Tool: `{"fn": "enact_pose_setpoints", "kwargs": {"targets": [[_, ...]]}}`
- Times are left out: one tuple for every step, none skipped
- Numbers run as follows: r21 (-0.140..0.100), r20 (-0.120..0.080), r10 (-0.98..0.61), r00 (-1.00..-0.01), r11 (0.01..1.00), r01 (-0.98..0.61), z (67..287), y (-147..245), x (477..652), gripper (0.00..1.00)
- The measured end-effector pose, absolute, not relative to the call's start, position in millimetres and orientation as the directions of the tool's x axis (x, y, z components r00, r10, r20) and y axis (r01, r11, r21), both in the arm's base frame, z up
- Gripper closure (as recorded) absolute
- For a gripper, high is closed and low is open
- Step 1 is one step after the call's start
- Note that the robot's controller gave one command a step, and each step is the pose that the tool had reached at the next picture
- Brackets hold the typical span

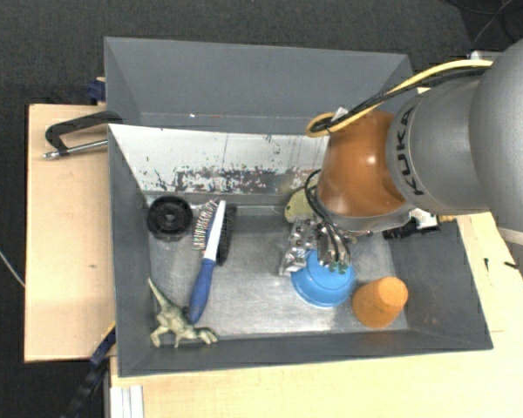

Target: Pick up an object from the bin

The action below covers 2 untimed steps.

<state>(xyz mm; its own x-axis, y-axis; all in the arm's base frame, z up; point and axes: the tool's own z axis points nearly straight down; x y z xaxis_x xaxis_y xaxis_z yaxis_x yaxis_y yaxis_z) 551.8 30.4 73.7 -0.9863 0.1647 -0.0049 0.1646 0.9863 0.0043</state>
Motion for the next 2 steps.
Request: {"fn": "enact_pose_setpoints", "kwargs": {"targets": [[0.003,-0.003,0.165,-0.986,0.986,0.165,72,30,550.8,0.00],[0.008,-0.005,0.296,-0.955,0.955,0.296,101,126,570.4,0.00]]}}
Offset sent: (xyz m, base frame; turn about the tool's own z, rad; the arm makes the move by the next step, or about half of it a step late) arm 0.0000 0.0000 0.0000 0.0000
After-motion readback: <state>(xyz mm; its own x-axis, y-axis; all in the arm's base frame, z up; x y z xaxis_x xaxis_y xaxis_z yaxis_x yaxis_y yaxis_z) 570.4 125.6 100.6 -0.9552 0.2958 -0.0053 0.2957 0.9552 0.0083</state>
